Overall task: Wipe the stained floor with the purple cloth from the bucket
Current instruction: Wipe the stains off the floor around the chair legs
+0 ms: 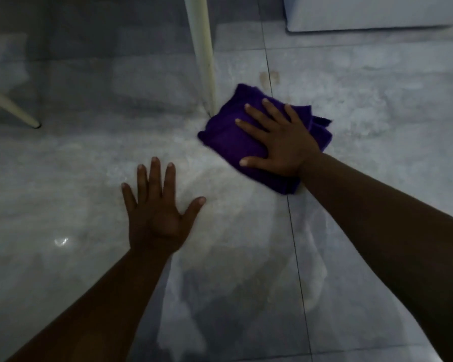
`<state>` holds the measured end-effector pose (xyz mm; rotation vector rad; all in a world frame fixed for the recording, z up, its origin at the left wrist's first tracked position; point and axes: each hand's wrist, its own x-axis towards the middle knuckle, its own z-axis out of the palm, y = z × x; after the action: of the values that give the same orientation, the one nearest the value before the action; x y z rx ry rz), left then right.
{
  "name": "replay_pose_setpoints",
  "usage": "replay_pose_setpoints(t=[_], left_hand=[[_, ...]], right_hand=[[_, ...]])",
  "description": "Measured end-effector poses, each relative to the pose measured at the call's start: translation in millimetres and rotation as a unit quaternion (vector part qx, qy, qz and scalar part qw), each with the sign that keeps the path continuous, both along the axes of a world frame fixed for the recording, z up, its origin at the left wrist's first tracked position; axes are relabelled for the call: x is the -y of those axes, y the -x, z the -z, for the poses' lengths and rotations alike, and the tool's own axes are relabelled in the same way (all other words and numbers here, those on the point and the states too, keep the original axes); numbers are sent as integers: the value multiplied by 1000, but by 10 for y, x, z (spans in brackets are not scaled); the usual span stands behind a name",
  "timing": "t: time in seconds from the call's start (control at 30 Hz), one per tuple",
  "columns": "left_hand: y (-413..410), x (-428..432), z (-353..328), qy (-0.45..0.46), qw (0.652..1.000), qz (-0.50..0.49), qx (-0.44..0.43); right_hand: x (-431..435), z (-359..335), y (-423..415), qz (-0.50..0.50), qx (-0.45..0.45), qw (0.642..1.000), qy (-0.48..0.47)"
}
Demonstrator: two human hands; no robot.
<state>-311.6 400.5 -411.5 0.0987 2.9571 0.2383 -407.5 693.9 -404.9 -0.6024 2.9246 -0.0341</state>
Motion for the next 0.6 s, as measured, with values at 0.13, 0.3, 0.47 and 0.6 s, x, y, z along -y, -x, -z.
replay_pose_setpoints(t=[0.13, 0.3, 0.47, 0.6], left_hand=[[16, -32, -47, -2, 1000, -4, 10], [31, -40, -76, 18, 1000, -8, 23], [43, -28, -43, 19, 1000, -7, 21], [39, -20, -37, 14, 1000, -7, 15]], right_hand=[[-264, -15, 323, 69, 13, 997, -11], [-123, -10, 773, 78, 21, 997, -7], [160, -8, 1155, 81, 33, 996, -6], [247, 0, 1278, 100, 39, 994, 11]])
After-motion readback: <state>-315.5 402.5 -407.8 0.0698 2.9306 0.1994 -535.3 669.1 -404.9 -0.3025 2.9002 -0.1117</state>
